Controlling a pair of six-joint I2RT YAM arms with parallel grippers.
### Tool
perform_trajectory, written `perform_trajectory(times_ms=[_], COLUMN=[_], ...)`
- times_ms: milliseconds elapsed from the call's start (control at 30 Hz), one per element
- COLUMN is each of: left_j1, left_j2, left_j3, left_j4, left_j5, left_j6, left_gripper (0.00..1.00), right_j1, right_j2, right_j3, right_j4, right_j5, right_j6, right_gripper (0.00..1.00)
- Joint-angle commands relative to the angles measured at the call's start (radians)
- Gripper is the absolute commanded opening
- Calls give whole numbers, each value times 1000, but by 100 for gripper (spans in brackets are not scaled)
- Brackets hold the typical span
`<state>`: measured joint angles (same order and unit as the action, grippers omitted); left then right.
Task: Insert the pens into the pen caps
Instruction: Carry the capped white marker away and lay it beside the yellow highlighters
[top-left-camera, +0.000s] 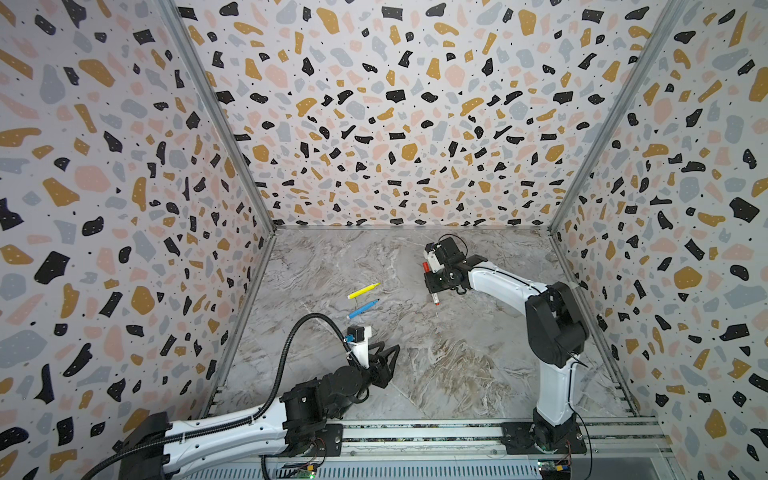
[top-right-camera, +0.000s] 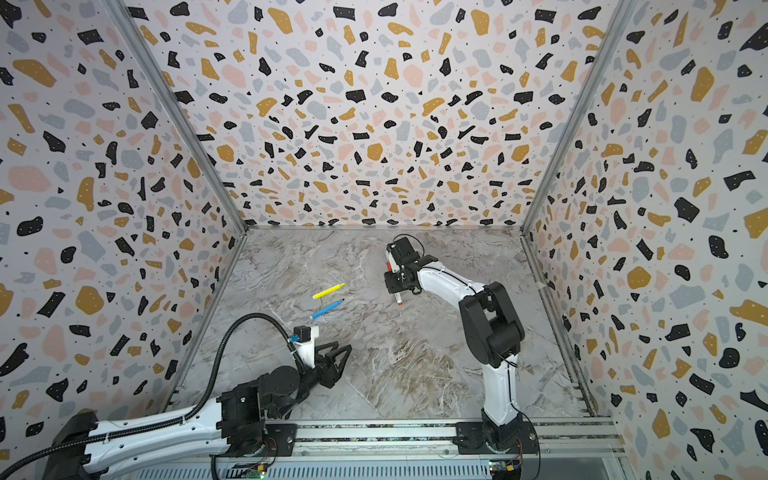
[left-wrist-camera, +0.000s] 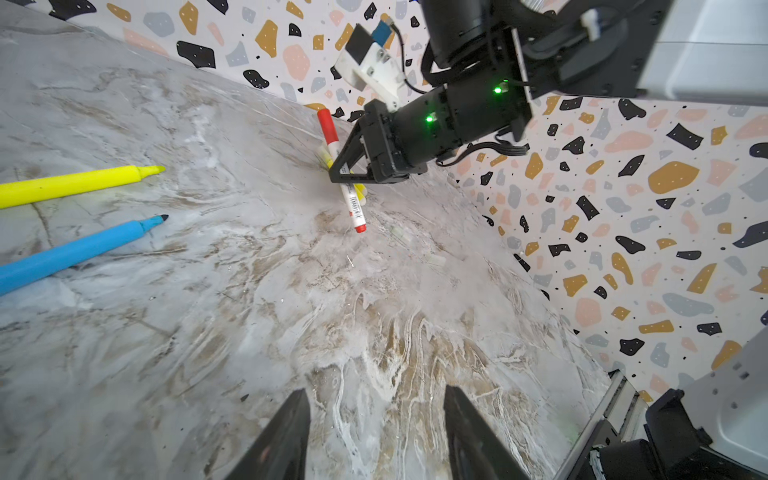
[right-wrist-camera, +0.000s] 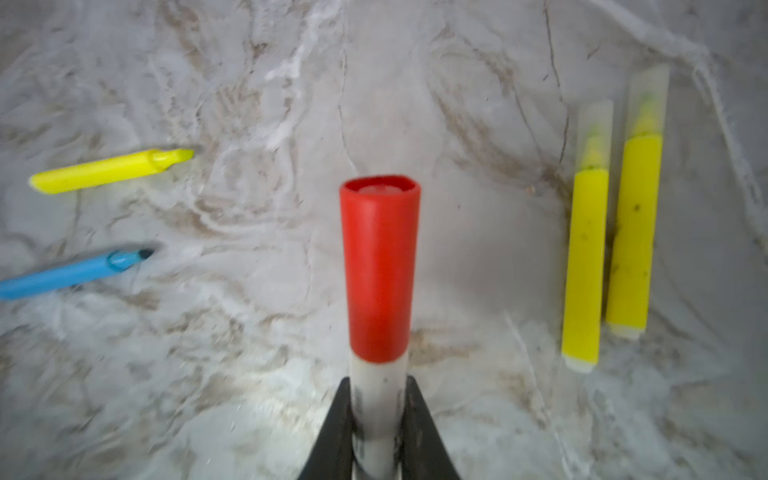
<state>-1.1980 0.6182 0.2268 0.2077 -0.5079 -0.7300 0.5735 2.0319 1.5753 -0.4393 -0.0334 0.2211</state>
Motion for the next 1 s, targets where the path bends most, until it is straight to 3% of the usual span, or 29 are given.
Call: perform_trajectory(times_ms=[0, 333, 533, 633, 967], left_j1=[-2, -2, -1, -2, -2], left_j2=[-36, -48, -48, -48, -23], left_j3=[-14, -11, 11, 12, 37], left_j4=[-20, -34, -63, -65, -76], left_j5=[-27, -35, -50, -58, -84], left_j6=[-10, -1, 20, 24, 49], left_gripper=[52, 52, 53, 53, 53], right_j1=[3, -4, -4, 3, 40], right_j2=[92, 264, 294, 269, 128], right_j3=[160, 382, 464, 460, 326], right_j4=[-204, -299, -336, -332, -232], right_j5=[134, 278, 395, 424, 330], right_j6=[-53, -111, -107, -93, -95], right_gripper=[7, 11, 32, 36, 39])
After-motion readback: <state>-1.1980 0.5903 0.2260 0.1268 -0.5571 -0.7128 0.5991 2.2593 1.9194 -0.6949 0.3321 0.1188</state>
